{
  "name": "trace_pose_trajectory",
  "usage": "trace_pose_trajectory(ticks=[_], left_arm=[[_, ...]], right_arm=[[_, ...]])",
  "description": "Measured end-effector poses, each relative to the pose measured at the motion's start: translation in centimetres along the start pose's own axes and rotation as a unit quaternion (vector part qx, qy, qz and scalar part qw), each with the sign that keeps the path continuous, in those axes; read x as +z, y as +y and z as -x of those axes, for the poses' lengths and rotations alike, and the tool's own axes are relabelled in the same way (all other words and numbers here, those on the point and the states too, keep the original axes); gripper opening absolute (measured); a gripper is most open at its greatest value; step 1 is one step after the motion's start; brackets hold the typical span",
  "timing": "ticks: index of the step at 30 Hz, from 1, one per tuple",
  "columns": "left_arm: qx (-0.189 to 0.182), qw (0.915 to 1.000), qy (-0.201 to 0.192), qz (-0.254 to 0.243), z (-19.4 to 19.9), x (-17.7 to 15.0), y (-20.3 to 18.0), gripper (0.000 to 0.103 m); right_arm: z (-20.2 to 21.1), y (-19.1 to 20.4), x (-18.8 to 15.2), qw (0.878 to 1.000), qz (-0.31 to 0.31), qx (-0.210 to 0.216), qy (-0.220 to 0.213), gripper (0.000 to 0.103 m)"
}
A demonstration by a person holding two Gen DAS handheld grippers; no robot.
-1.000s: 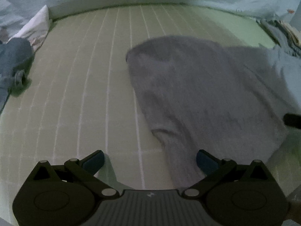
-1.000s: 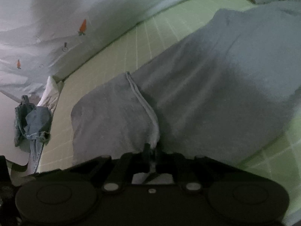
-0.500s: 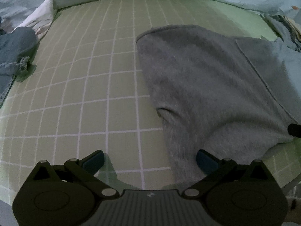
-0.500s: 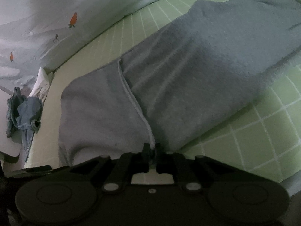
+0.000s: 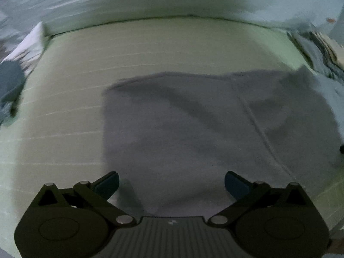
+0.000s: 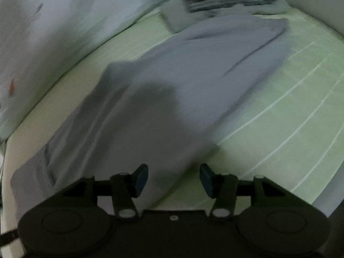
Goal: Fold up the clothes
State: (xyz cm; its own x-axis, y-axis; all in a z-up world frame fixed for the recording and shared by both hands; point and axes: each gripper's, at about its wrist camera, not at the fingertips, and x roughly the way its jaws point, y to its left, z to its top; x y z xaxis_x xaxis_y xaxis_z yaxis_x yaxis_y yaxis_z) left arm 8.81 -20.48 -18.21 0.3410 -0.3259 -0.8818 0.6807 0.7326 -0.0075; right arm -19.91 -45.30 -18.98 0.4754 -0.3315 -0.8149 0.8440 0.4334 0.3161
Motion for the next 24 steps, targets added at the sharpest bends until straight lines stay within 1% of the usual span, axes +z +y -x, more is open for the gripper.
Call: trace_pose_trajectory(ticks=[3, 5, 7, 8, 12, 14, 17, 22, 24], left_arm=[[-0.007, 0.9999, 0.012, -0.009, -1.6, 0.7, -2.2, 0.103], [0.005, 0.9996, 0.022, -0.019, -2.7, 1.0, -3.5, 0.103], [0.024, 0.9987, 0.029, -0.033, -3.6, 1.5, -4.5, 0.103], [0.026, 0.9988, 0.028, -0.031, -3.7, 1.8, -4.7, 0.103], [0.022, 0.9989, 0.04, -0.002, -4.2, 2.3, -4.2, 0.103], [0.019, 0.9988, 0.044, 0.007, -4.4, 2.3, -3.8, 0.103], [0.025, 0.9986, 0.046, 0.012, -4.5, 2.3, -4.1, 0.103], [0.032, 0.9978, 0.049, 0.031, -4.5, 2.2, -4.3, 0.103], [0.035, 0.9974, 0.052, 0.036, -4.5, 2.2, -4.5, 0.103]], right_arm=[[-0.5, -2.5, 1.8, 1.0, -0.012, -0.006, -0.011, 0.06], [-1.0, -3.9, 3.0, 1.0, -0.014, -0.014, -0.021, 0.06], [-1.4, -5.6, 4.3, 0.999, -0.006, -0.026, -0.033, 0.065], [-1.6, -6.4, 5.0, 0.999, -0.002, -0.032, -0.04, 0.069], [-2.6, -9.6, 7.7, 0.997, 0.002, -0.035, -0.065, 0.072], [-3.2, -11.1, 8.9, 0.997, -0.005, -0.027, -0.078, 0.074], [-4.3, -12.5, 11.0, 0.995, -0.002, -0.019, -0.093, 0.079], [-6.8, -13.4, 14.7, 0.993, 0.035, -0.041, -0.106, 0.085], [-7.9, -13.4, 16.0, 0.991, 0.057, -0.055, -0.109, 0.089]])
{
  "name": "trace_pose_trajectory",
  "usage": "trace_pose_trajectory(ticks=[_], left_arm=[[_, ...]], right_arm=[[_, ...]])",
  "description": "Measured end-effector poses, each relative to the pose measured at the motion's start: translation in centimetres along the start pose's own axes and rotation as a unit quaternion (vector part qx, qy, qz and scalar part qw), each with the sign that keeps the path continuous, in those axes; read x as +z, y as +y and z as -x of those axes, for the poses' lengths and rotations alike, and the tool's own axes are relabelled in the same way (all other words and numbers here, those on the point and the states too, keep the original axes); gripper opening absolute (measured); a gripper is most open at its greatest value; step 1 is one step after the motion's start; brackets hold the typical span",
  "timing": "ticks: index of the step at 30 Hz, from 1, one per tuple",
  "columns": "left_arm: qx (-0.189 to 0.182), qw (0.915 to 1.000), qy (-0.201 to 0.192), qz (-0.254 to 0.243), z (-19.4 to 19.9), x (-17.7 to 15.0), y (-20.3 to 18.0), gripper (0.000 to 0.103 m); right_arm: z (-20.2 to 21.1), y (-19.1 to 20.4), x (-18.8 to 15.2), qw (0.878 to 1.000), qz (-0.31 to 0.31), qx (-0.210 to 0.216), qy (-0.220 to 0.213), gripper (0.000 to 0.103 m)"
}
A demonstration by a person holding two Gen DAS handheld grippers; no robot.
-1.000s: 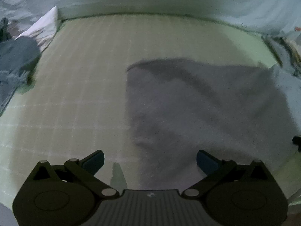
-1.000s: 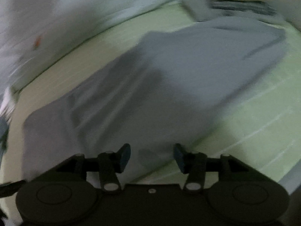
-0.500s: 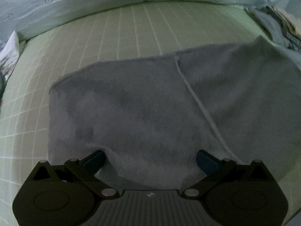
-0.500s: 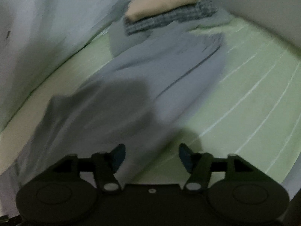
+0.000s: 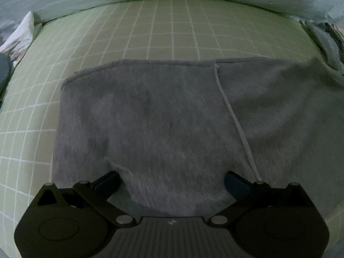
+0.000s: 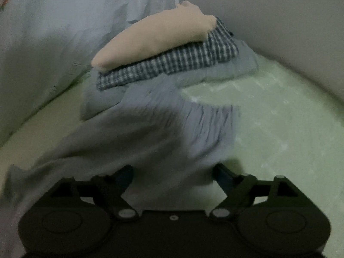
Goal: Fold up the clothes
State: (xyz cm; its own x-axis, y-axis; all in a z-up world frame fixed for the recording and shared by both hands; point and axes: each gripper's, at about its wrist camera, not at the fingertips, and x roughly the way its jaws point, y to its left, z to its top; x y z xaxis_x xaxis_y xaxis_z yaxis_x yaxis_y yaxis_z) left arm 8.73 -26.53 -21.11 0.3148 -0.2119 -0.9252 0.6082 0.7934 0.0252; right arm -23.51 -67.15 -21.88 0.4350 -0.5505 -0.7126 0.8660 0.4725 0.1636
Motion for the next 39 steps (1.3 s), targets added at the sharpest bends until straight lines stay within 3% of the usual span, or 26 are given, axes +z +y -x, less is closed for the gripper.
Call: trace_pose_trajectory(ticks=[5, 8, 10, 12, 13, 14, 15, 17, 21, 25, 28, 31, 35, 39], left_arm=[[-0.001, 0.9999, 0.011, 0.0, 0.1, 0.4, -0.2, 0.103], [-0.001, 0.9999, 0.016, -0.001, 0.4, 0.4, -0.2, 0.103], [-0.002, 0.9999, 0.016, -0.001, 0.4, 0.4, -0.3, 0.103], [-0.002, 0.9999, 0.015, -0.001, 0.3, 0.4, -0.3, 0.103], [-0.002, 0.9999, 0.015, -0.001, 0.2, 0.4, -0.2, 0.103], [-0.002, 0.9999, 0.014, -0.001, 0.1, 0.4, -0.2, 0.103], [-0.002, 0.9999, 0.013, -0.001, 0.1, 0.3, -0.2, 0.103], [-0.002, 0.9999, 0.01, -0.002, 0.0, 0.2, -0.2, 0.103], [-0.002, 1.0, 0.004, -0.002, 0.1, 0.0, -0.2, 0.103], [-0.002, 1.0, -0.003, -0.002, 0.3, -0.4, -0.3, 0.103], [-0.003, 1.0, -0.006, -0.003, 0.4, -0.4, -0.2, 0.103], [-0.003, 0.9999, -0.011, -0.003, 0.6, -0.4, -0.2, 0.103], [-0.004, 0.9999, -0.016, -0.003, 0.8, -0.4, -0.2, 0.103], [-0.004, 0.9998, -0.02, -0.003, 0.9, -0.4, -0.2, 0.103]], right_arm=[[-2.4, 0.1, 1.2, 0.998, 0.052, -0.03, -0.011, 0.102], [-2.7, -0.4, 1.8, 0.998, 0.05, -0.019, -0.02, 0.103], [-3.0, -0.8, 2.2, 0.998, 0.048, -0.01, -0.025, 0.094], [-2.7, -1.0, 2.2, 0.999, 0.041, 0.0, -0.03, 0.075], [-2.5, -1.2, 2.2, 0.999, 0.031, 0.011, -0.031, 0.07], [-2.3, -1.4, 2.2, 0.999, 0.02, 0.023, -0.032, 0.057], [-2.2, -1.9, 2.1, 0.998, -0.004, 0.047, -0.03, 0.042], [-2.0, -3.2, 1.8, 0.992, -0.081, 0.091, -0.026, 0.033], [-1.1, -5.0, 0.9, 0.961, -0.217, 0.166, -0.034, 0.03], [0.7, -4.7, 0.4, 0.927, -0.285, 0.236, -0.059, 0.03], [2.2, -3.3, 0.6, 0.919, -0.277, 0.274, -0.068, 0.029], [3.3, -1.2, 1.0, 0.92, -0.246, 0.299, -0.064, 0.029], [4.2, 2.4, 0.9, 0.923, -0.197, 0.328, -0.04, 0.029], [4.1, 6.4, 0.3, 0.916, -0.169, 0.364, -0.008, 0.029]])
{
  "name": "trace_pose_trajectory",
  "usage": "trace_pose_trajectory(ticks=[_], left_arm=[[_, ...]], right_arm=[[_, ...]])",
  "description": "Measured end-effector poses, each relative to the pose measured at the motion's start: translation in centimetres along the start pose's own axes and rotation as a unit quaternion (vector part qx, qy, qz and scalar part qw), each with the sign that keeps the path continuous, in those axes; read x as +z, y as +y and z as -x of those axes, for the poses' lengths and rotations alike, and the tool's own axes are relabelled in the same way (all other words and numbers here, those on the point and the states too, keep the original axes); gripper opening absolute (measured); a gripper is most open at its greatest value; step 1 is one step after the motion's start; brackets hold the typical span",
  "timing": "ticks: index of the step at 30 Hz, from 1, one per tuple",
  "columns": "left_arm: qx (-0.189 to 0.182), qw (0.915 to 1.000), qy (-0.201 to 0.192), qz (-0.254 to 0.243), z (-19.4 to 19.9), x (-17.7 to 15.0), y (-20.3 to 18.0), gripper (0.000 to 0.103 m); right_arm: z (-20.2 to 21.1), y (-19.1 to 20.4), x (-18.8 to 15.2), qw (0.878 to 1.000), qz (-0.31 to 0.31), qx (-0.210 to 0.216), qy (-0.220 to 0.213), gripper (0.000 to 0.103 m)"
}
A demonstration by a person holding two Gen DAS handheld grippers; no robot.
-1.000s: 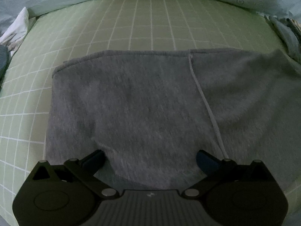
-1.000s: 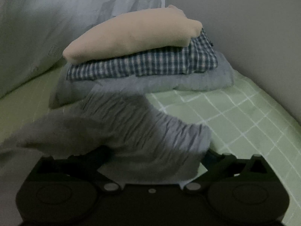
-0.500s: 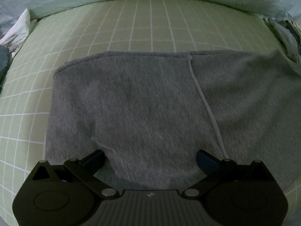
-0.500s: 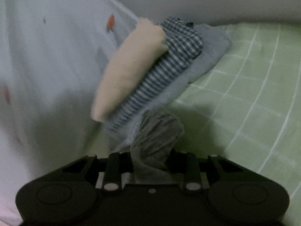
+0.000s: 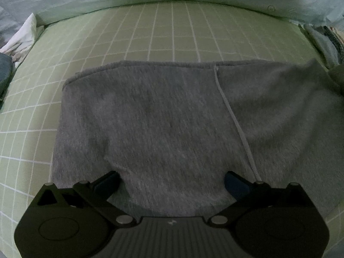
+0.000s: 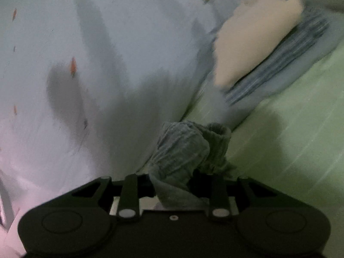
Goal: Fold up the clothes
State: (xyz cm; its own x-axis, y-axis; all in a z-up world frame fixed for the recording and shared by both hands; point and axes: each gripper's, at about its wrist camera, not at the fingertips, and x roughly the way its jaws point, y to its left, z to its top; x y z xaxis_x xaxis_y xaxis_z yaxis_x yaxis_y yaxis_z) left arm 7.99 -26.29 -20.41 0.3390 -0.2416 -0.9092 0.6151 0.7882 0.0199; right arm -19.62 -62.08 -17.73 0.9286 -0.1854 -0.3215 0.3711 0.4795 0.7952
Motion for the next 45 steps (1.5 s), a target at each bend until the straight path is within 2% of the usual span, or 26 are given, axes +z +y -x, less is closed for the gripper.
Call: trace_pose_trajectory(ticks=[5, 9, 19, 22, 26, 29, 35, 37, 39, 40, 42, 45], left_arm=[[0.0, 1.0, -0.007, 0.0, 0.2, 0.0, 0.0, 0.103], [0.0, 0.9999, -0.013, 0.0, 0.3, -0.2, -0.1, 0.103], [-0.005, 0.9997, -0.022, -0.009, 0.2, -0.2, 0.1, 0.103], [-0.009, 0.9995, -0.025, -0.014, 0.2, -0.2, 0.2, 0.103], [-0.014, 0.9992, -0.028, -0.024, 0.2, -0.3, 0.3, 0.103], [-0.019, 0.9988, -0.031, -0.033, 0.2, -0.3, 0.5, 0.103], [-0.029, 0.9976, -0.034, -0.052, 0.1, -0.3, 0.6, 0.103], [-0.032, 0.9972, -0.035, -0.058, -0.1, -0.2, 0.8, 0.103], [-0.035, 0.9966, -0.037, -0.064, -0.1, -0.2, 1.0, 0.103], [-0.037, 0.9963, -0.037, -0.067, -0.1, -0.2, 1.0, 0.103], [-0.04, 0.9958, -0.038, -0.073, -0.1, -0.3, 1.1, 0.103], [-0.043, 0.9952, -0.038, -0.079, 0.0, -0.5, 1.3, 0.103]], right_arm=[[-3.0, 2.9, -2.3, 0.997, 0.038, 0.017, 0.065, 0.029], [-4.3, 5.9, -4.4, 0.989, 0.089, 0.032, 0.111, 0.029], [-5.9, 11.6, -11.2, 0.955, 0.195, 0.069, 0.213, 0.029], [-6.3, 12.3, -12.7, 0.949, 0.208, 0.066, 0.228, 0.03], [-7.4, 12.7, -14.8, 0.942, 0.214, 0.03, 0.259, 0.04], [-7.2, 12.8, -15.9, 0.941, 0.207, 0.019, 0.266, 0.053], [-5.3, 13.9, -16.3, 0.955, 0.193, 0.033, 0.223, 0.057], [-4.7, 13.6, -16.2, 0.962, 0.178, 0.02, 0.205, 0.052], [-4.4, 13.1, -16.2, 0.969, 0.157, 0.003, 0.188, 0.03], [-4.5, 12.7, -16.2, 0.972, 0.147, -0.013, 0.184, 0.027], [-4.8, 12.1, -16.6, 0.972, 0.14, -0.046, 0.184, 0.023], [-5.8, 11.9, -17.9, 0.961, 0.159, -0.087, 0.21, 0.023]])
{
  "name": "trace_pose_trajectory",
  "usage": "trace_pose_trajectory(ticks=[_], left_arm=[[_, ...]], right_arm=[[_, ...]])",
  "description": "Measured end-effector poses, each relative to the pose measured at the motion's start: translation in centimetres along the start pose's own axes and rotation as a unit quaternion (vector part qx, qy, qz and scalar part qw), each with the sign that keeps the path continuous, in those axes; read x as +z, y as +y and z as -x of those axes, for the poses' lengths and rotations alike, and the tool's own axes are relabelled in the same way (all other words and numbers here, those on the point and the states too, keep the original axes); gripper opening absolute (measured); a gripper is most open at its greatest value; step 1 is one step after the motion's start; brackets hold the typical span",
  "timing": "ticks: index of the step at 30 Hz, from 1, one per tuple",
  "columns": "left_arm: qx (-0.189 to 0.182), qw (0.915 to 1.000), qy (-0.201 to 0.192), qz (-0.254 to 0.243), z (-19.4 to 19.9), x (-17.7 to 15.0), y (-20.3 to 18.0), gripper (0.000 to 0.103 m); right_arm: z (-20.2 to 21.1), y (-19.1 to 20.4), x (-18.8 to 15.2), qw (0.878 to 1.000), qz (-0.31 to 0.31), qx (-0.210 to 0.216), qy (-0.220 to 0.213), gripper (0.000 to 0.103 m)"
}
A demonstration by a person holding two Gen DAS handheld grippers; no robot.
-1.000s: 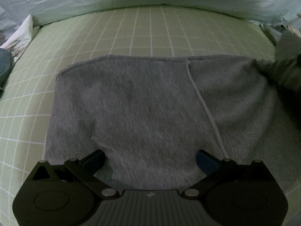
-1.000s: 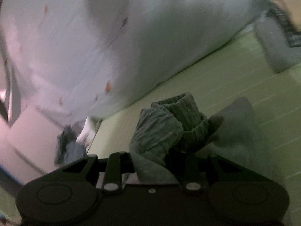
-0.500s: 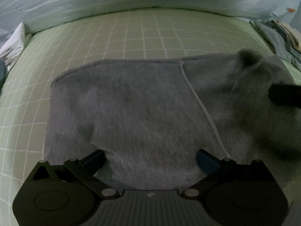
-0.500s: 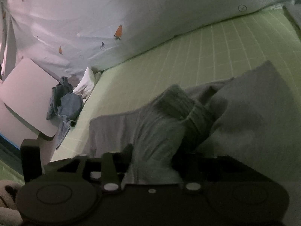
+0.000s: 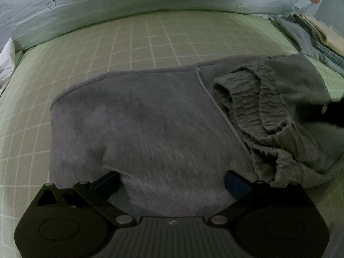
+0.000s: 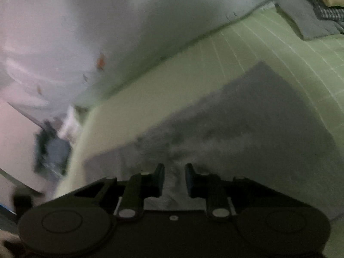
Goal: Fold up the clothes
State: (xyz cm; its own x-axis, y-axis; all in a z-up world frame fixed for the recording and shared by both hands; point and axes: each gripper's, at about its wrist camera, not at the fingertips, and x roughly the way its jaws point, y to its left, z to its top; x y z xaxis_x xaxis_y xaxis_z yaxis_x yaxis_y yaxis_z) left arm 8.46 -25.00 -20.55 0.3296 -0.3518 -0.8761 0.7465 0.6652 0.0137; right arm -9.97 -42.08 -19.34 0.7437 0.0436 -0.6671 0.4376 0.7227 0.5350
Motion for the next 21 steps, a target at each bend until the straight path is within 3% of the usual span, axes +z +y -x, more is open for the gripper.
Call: trace_pose_trajectory(ticks=[6, 7, 10, 14, 18, 21], left_arm=[[0.001, 1.0, -0.001, 0.0, 0.3, -0.2, 0.1, 0.103], [0.001, 1.0, -0.002, 0.0, 0.3, -0.2, 0.1, 0.103], [0.003, 1.0, -0.003, 0.003, 0.4, -0.3, -0.2, 0.103], [0.005, 1.0, -0.004, 0.005, 0.3, -0.4, -0.4, 0.103], [0.007, 1.0, -0.002, 0.007, 0.2, -0.2, -0.5, 0.103], [0.008, 0.9999, -0.001, 0.009, 0.1, -0.1, -0.6, 0.103]], right_arm=[[-1.8, 3.0, -1.6, 0.994, 0.088, -0.022, 0.066, 0.026], [-1.3, 2.9, -1.4, 0.994, 0.09, -0.018, 0.056, 0.026], [0.8, 2.2, -0.8, 0.997, 0.081, -0.016, 0.006, 0.042], [3.7, -0.4, 0.8, 0.993, 0.046, -0.076, -0.076, 0.057], [5.0, -4.0, 1.6, 0.983, 0.039, -0.152, -0.096, 0.064], [5.0, -6.0, 1.7, 0.98, 0.03, -0.172, -0.098, 0.068]])
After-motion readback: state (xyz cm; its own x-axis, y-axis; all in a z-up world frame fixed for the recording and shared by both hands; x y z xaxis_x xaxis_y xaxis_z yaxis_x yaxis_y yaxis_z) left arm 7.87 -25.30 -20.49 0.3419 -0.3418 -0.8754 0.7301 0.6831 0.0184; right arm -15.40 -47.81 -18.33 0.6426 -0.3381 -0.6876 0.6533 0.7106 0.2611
